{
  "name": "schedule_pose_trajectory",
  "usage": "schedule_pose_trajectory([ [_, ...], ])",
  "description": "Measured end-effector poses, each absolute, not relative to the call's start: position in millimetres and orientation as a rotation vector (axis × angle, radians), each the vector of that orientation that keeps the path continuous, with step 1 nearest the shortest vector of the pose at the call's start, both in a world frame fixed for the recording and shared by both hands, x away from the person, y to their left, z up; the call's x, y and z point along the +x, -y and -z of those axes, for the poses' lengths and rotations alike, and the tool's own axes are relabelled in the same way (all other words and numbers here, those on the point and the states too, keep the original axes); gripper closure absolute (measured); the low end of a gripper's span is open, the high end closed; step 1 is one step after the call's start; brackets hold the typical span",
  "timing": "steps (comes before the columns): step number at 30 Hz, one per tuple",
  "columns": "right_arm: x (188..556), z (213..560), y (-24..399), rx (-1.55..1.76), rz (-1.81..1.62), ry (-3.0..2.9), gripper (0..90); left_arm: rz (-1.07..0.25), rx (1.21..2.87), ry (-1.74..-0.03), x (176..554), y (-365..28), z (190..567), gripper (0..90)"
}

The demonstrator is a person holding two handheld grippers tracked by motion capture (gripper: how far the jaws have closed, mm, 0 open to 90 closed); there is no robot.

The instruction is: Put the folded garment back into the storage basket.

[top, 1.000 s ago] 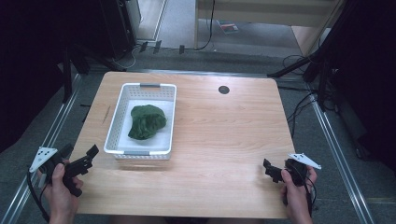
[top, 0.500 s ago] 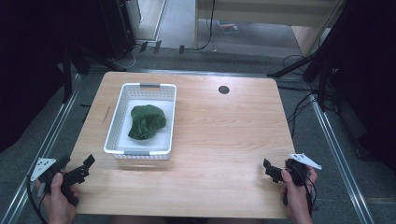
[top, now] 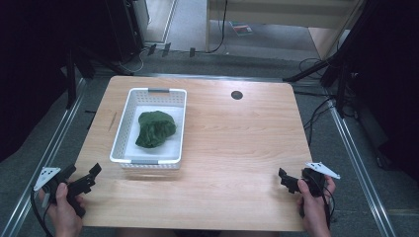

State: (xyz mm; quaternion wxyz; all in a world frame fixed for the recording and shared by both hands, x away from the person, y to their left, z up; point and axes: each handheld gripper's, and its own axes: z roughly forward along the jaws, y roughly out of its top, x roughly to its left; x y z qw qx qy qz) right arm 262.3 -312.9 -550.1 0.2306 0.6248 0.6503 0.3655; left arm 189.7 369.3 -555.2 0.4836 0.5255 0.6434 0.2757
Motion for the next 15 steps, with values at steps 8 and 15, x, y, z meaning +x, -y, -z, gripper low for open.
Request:
schedule_pose_trajectory([
  [8, 262.5, 550.2, 312.6, 1.713, -1.003, -1.79, 1.3, -0.65, 1.265, -1.559, 190.1, -370.6, 555.9, 0.0],
  [15, 262.6, 550.2, 312.1, 1.709, -1.001, -1.795, 1.3, -0.638, 1.259, -1.568, 191.0, -371.2, 556.1, 0.0],
])
